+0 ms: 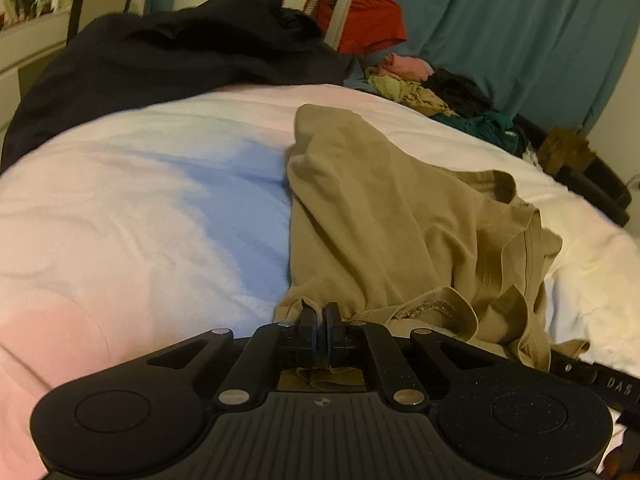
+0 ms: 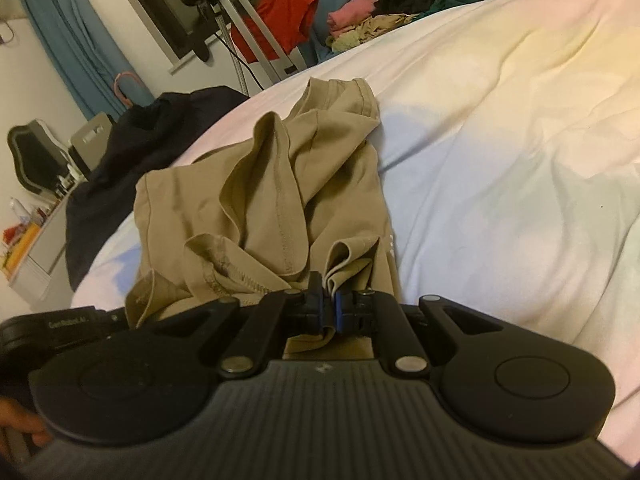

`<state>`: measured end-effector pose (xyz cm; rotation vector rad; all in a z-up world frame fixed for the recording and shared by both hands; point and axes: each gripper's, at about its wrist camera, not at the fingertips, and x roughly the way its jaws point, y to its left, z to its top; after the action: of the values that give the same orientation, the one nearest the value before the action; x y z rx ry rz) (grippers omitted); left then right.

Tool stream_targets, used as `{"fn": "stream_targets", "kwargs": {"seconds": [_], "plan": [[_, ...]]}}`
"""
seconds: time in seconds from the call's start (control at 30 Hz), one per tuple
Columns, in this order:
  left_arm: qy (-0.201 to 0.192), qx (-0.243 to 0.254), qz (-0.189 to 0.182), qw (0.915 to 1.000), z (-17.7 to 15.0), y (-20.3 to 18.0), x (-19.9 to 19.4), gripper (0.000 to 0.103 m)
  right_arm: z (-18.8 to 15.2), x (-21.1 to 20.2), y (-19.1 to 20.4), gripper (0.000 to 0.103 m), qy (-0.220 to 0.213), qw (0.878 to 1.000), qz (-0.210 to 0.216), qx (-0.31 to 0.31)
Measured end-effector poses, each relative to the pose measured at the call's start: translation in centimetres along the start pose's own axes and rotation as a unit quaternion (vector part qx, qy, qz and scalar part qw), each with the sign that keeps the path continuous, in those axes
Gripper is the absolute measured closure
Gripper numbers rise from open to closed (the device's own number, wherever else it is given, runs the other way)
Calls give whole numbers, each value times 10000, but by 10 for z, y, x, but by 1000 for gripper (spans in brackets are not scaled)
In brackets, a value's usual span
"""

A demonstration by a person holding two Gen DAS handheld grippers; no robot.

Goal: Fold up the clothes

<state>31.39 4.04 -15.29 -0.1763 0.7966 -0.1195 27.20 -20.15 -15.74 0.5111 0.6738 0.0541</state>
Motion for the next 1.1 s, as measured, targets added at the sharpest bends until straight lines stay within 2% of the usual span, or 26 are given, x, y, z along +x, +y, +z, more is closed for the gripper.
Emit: {"fn": "stream_targets", "kwargs": {"seconds": [0.03, 0.07, 0.1, 0.13, 0.17, 0.2, 0.23, 0.27, 0.33, 0.47, 0.6, 0.97, 1.1], "plan": [[2, 73, 5, 10000, 0, -3, -5, 85, 1, -2, 1, 92, 19, 10000, 2, -12], [5, 146, 10, 9999, -1, -6, -10, 67, 2, -5, 2, 90, 43, 10000, 5, -22], [-2, 201, 10, 9998, -1, -10, -18, 47, 3, -9, 3, 83, 69, 10000, 8, -31], [-47, 271, -14, 9996, -2, -13, -29, 40, 3, -14, 3, 61, 60, 10000, 52, -23], [-103, 348, -45, 9993, -3, -16, -40, 29, 3, -20, 4, 46, 30, 9999, 120, -3], [-129, 448, -123, 9988, -5, -20, -54, 20, 2, -27, 4, 15, -22, 9999, 153, -2], [-146, 556, -216, 9981, -8, -24, -68, 17, 0, -34, 6, 6, -85, 9998, 164, -11], [-162, 663, -310, 9972, -10, -28, -81, 13, -1, -42, 7, 1, -149, 9997, 175, -20], [-151, 838, -509, 9951, -15, -36, -109, 8, -4, -56, 10, 1, -252, 9995, 185, -63], [-357, 720, -604, 9949, -27, -51, -159, 0, -6, -73, 12, 1, -395, 9991, 32, -140], [-448, 563, -650, 9953, -31, -68, -197, 0, -7, -75, 11, 1, -459, 9987, -143, -170], [-101, 357, -530, 9979, -29, -67, -199, 0, -6, -68, 8, 1, -438, 9982, -375, -169], [26, 357, -613, 9975, -30, -67, -195, 0, -6, -67, 7, 1, -423, 9982, -393, -172]]}}
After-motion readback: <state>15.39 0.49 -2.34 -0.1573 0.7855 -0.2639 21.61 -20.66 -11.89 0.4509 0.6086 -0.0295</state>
